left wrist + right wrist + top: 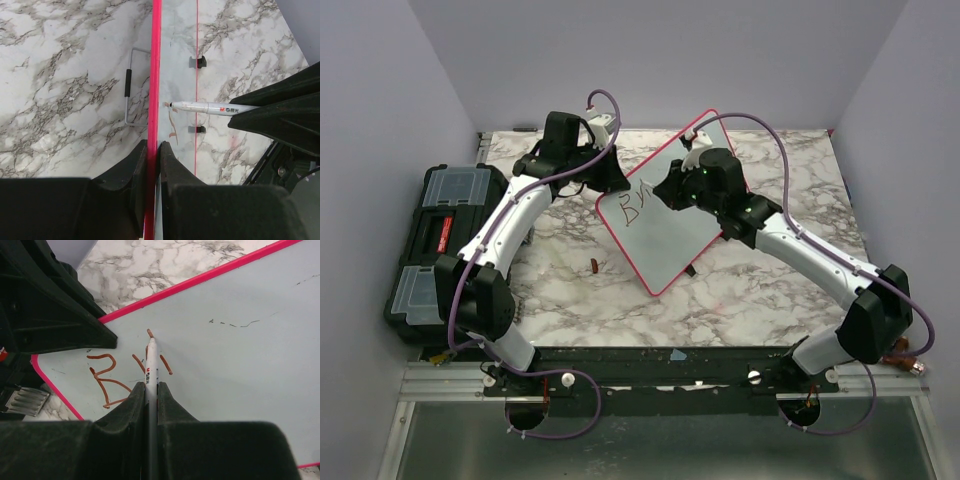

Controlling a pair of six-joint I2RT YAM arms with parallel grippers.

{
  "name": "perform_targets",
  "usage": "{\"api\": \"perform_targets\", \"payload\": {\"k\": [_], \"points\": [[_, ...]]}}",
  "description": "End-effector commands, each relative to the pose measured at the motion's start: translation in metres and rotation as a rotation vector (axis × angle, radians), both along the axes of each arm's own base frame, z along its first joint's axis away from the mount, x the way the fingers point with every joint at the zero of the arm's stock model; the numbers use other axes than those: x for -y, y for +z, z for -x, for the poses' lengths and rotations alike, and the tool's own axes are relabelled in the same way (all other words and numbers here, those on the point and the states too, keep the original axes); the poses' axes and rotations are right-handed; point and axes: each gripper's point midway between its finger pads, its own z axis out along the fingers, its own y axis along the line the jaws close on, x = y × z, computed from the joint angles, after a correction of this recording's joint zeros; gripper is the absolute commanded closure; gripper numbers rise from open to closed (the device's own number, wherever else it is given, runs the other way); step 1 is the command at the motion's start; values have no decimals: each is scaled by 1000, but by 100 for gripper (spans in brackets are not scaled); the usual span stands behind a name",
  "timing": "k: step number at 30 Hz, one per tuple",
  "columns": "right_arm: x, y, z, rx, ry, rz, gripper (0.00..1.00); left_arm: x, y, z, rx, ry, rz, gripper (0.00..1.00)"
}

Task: Write a sentence on the whiteboard
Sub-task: Write on the whiteboard at the whiteboard stand.

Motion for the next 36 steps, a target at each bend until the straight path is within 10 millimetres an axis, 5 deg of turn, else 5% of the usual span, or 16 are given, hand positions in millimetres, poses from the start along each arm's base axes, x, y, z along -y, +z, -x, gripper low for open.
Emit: {"api": "perform_targets", "payload": {"k": [1, 15, 36], "points": [[16, 23, 5, 50, -43, -16, 99, -8, 14, -6, 101, 17, -48, 100], [48, 21, -4, 79, -178, 46, 99, -12, 22, -8, 97, 38, -66, 100], [47, 2, 2, 35, -148, 47, 99, -13, 22, -3, 110, 86, -18, 100]]}}
